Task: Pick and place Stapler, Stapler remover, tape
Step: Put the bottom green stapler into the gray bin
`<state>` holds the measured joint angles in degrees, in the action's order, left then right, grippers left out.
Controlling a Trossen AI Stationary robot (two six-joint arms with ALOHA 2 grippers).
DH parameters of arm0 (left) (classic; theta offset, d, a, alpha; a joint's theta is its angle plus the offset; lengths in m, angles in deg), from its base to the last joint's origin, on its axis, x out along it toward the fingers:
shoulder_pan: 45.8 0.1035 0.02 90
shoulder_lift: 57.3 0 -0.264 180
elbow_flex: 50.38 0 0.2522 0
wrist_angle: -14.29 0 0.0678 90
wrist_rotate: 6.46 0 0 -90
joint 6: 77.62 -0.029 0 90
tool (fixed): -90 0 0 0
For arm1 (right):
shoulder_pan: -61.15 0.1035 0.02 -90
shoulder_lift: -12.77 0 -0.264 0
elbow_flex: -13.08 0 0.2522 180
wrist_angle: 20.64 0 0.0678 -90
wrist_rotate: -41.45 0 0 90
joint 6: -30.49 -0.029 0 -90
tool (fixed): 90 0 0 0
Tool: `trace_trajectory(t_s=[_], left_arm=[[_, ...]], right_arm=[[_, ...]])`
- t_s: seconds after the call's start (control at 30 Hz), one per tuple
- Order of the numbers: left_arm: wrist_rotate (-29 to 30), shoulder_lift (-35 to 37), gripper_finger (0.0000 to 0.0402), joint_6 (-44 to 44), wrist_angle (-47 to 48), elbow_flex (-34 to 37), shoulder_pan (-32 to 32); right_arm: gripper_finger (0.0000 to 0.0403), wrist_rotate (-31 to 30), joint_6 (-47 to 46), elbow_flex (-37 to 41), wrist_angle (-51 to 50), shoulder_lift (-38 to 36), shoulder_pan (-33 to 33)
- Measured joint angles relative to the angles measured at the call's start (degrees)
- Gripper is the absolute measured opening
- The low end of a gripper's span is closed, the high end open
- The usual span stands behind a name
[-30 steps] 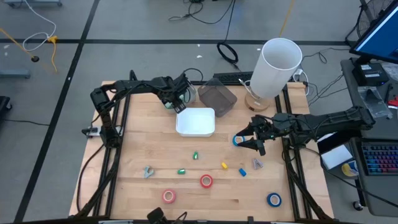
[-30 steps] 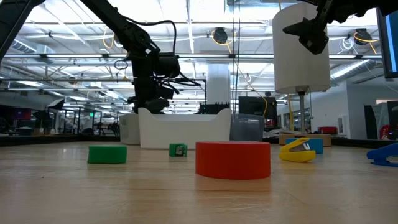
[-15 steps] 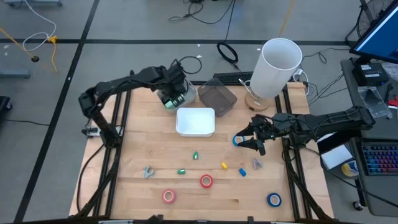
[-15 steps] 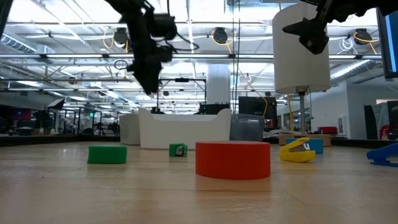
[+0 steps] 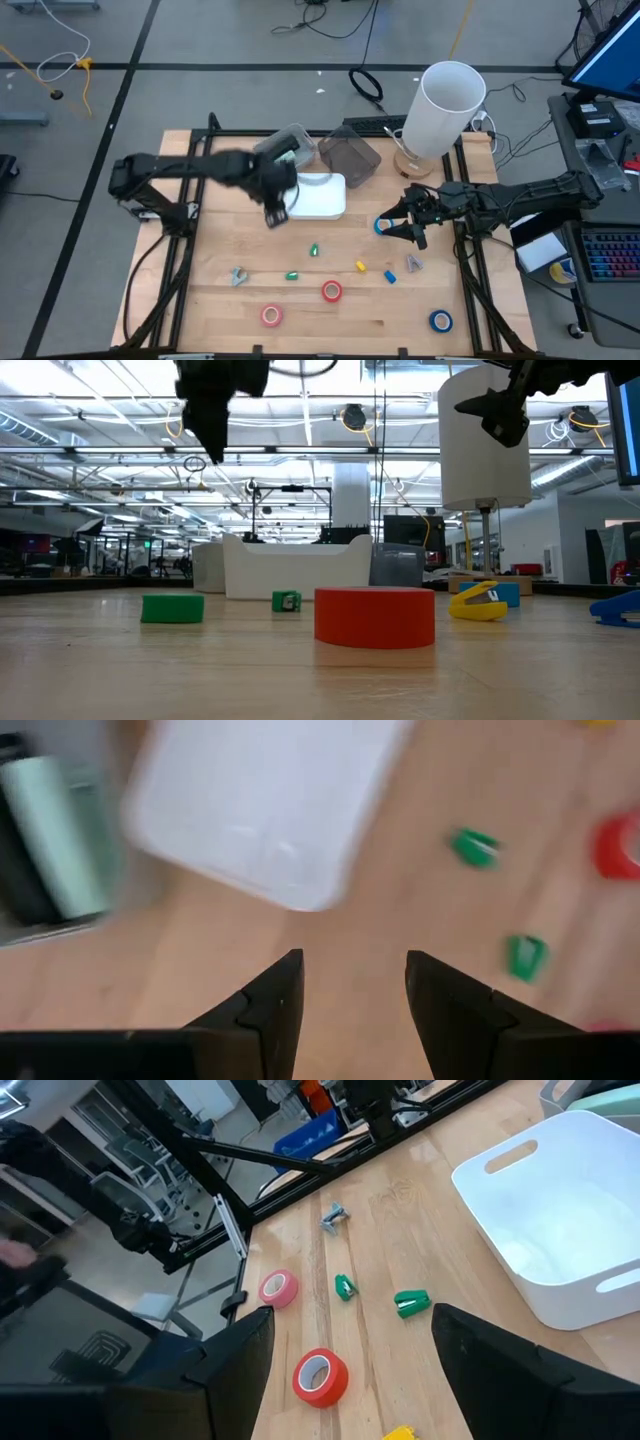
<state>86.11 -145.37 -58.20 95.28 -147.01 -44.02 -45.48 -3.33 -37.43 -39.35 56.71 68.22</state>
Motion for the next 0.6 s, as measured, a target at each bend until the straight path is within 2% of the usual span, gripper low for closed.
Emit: trace_trajectory(t_s=[0.13, 0.3, 0.47, 0.6], left_arm=[[1.05, -1.0, 0.0175, 1.42, -1.78, 0.0, -9.72], [6.98, -2.85, 0.0175, 1.79, -6.71, 0.73, -19.84], [10.8, -6.7, 0.0175, -0.19, -14.11, 2.52, -25.86], [10.83, -10.96, 0.0175, -0.17, -16.24, 3.17, -27.94]], right_arm=[[0.0263, 0.0, 0.01, 0.01, 0.01, 0.0, 0.0], [0.0263, 0.0, 0.01, 0.02, 0.08, 0.0, 0.0], [0.0263, -0.01, 0.45, 0.02, 0.28, -0.03, 0.0], [0.0263, -0.02, 0.43, 0.02, 0.24, -0.02, 0.0]])
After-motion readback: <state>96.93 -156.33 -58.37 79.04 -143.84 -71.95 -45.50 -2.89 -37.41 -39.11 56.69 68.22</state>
